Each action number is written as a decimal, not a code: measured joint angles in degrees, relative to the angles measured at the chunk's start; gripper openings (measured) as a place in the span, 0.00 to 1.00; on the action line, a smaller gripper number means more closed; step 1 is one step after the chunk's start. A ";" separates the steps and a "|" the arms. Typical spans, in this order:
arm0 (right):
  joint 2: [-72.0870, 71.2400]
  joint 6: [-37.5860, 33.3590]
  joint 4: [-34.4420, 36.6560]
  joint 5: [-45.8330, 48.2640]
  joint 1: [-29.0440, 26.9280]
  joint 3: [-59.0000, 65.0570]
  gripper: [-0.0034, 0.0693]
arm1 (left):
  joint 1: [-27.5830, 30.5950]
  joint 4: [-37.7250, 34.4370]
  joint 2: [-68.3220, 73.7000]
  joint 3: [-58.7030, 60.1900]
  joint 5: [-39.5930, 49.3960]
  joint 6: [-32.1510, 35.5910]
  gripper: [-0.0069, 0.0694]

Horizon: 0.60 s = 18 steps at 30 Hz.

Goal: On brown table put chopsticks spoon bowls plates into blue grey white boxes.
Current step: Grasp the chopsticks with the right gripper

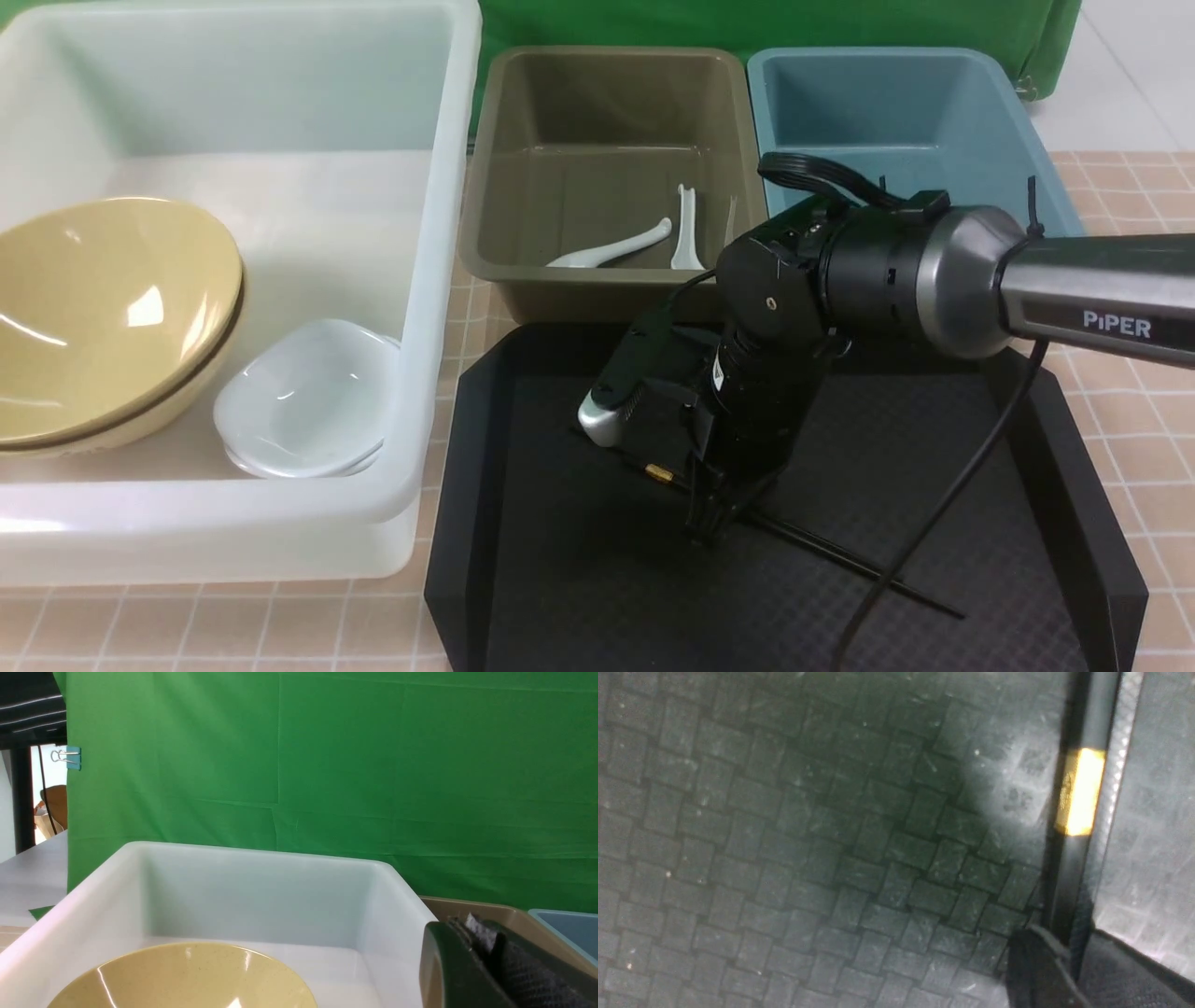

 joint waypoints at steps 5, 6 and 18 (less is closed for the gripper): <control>-2.45 0.17 0.51 -1.11 0.33 1.04 0.24 | 0.00 0.00 0.00 0.07 0.00 0.00 0.08; -3.30 0.17 0.78 -1.56 0.52 1.28 0.21 | 0.00 0.00 0.00 0.09 0.00 0.00 0.08; -15.09 0.90 1.39 -8.14 0.51 1.43 0.13 | 0.00 0.00 0.00 0.16 0.00 0.00 0.08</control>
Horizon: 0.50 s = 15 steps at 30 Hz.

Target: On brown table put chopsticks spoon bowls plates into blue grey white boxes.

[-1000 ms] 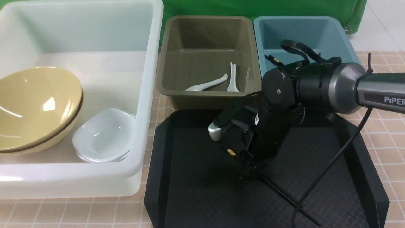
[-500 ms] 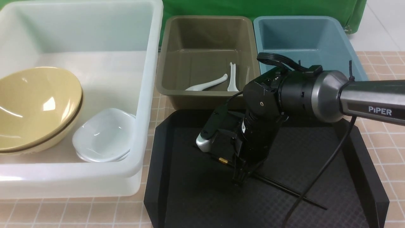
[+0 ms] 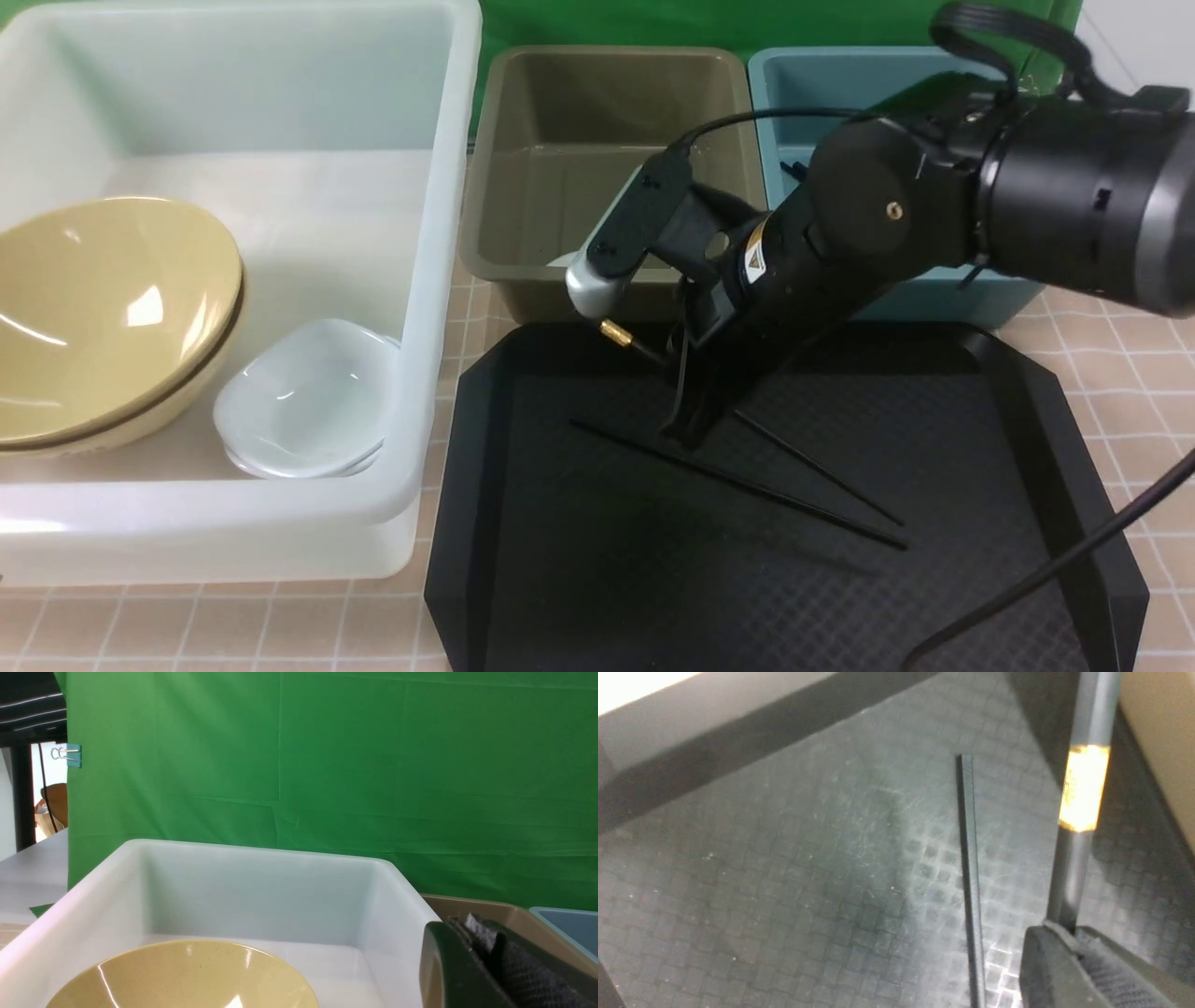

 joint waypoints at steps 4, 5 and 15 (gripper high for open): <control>-2.35 0.00 -0.52 -0.28 -1.41 -0.84 0.13 | 0.00 0.00 0.00 0.00 0.00 0.00 0.08; -2.81 0.00 -0.68 -0.80 -1.94 -1.25 0.13 | 0.00 0.00 0.00 0.00 0.00 0.00 0.08; -2.40 2.07 -1.44 -37.52 -14.87 -4.74 0.14 | 0.00 0.00 0.00 0.00 0.00 0.00 0.08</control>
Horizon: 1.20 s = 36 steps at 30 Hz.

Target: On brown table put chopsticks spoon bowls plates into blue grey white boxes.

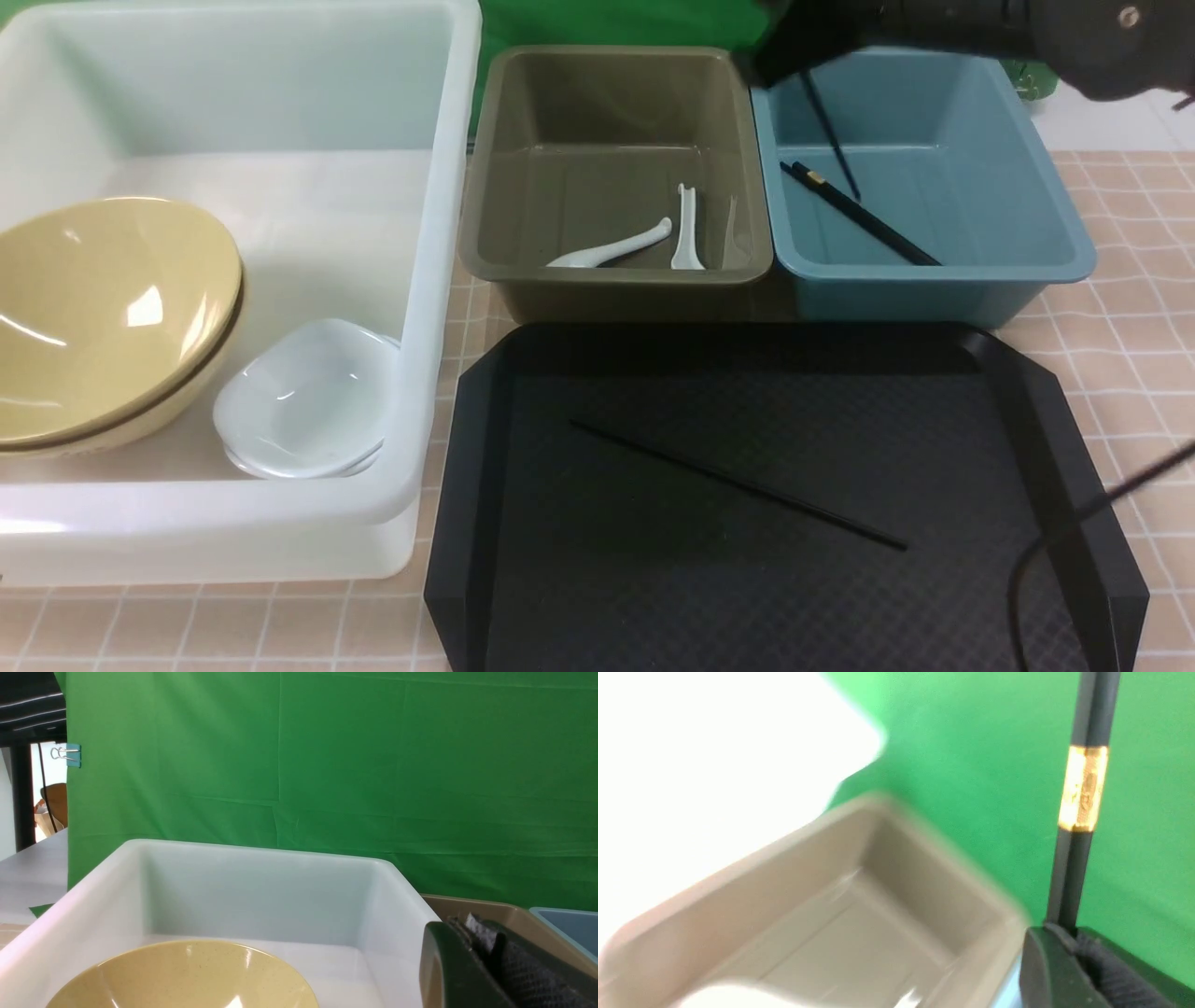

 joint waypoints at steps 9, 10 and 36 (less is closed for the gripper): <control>7.61 0.23 -0.09 2.25 -3.50 0.13 0.41 | 0.00 0.00 0.00 0.00 0.00 0.00 0.08; 7.45 0.23 -0.14 3.90 -3.42 0.13 0.45 | 0.00 0.00 0.00 0.00 0.00 0.00 0.08; 18.06 -1.46 0.44 42.00 12.11 0.08 0.47 | 0.00 0.05 0.00 0.00 -0.79 0.00 0.08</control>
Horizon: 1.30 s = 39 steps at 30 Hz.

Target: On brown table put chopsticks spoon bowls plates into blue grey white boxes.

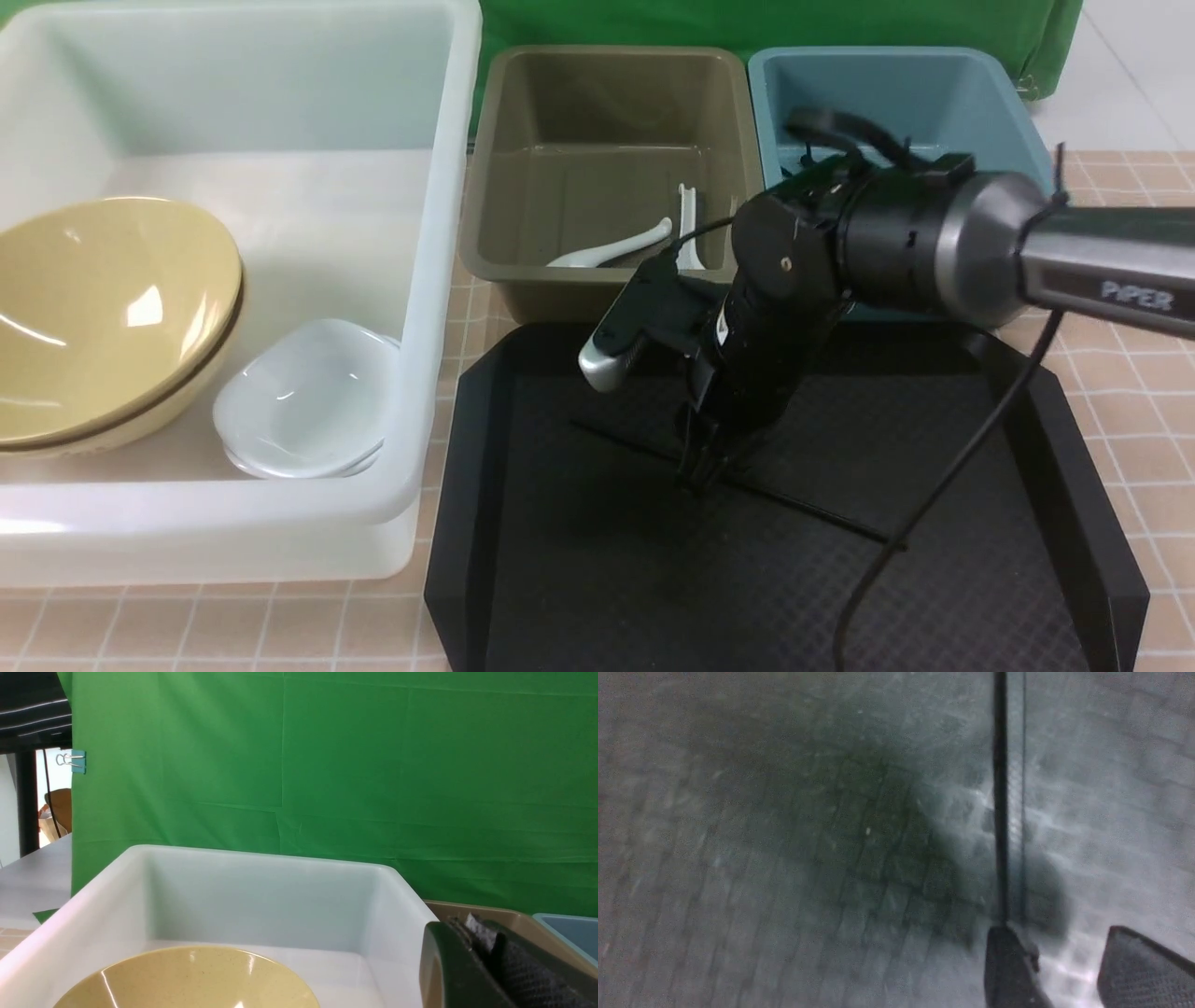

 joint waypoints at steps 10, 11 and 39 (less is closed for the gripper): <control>1.42 1.09 3.25 -0.80 0.00 -0.52 0.19 | 0.00 0.05 0.00 0.00 -0.02 0.00 0.08; 1.36 1.09 3.25 -0.80 0.00 -0.52 0.17 | 0.00 0.05 0.00 0.00 -0.02 0.00 0.08; -12.89 19.44 -13.94 -42.63 -17.89 0.01 0.23 | 0.00 0.15 0.00 0.00 0.43 0.21 0.08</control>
